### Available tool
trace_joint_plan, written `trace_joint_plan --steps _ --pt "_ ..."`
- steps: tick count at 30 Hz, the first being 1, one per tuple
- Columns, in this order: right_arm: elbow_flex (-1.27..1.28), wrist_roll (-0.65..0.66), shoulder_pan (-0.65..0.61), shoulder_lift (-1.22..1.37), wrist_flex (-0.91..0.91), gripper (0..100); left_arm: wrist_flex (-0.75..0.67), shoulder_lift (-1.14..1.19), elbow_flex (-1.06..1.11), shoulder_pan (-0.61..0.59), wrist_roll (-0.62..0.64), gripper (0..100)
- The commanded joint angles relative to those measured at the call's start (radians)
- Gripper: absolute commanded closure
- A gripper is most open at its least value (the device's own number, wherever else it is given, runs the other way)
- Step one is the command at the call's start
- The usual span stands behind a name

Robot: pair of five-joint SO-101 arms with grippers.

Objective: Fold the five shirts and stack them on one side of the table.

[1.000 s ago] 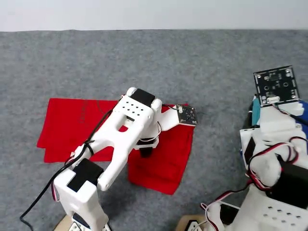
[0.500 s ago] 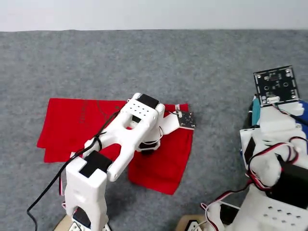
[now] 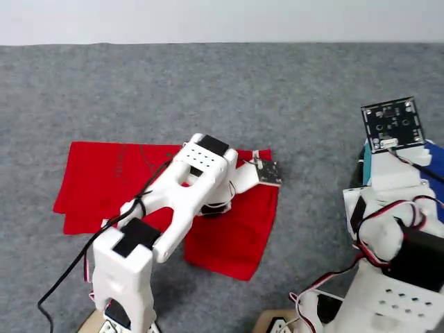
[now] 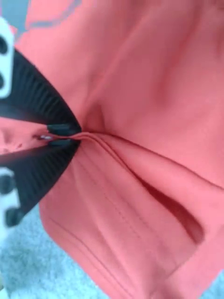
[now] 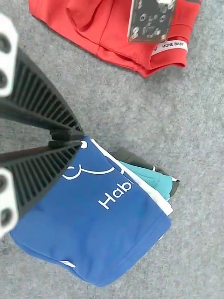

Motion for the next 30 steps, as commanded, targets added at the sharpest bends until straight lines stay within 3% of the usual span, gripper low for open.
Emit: trace_joint_plan --steps 1,12,17,20,23,30 --pt "-0.006 0.009 0.013 -0.01 0.036 98.8 -0.012 -0.11 -0.005 -0.046 0.006 100" --pt "-0.006 0.009 0.012 -0.002 0.036 98.8 -0.055 -0.068 -0.002 -0.199 0.006 100" --pt "-0.003 0.009 0.01 -0.002 0.025 98.8 -0.048 0.023 -0.004 -0.181 0.006 98" --pt "-0.003 0.009 0.01 -0.002 0.024 98.8 -0.028 0.02 -0.005 -0.161 0.009 91" --pt "-0.003 0.009 0.01 -0.005 0.024 98.8 -0.034 -0.031 -0.005 -0.15 0.075 86" --pt "-0.003 0.009 0.008 -0.008 0.024 98.8 -0.031 -0.203 -0.005 -0.103 0.083 85"
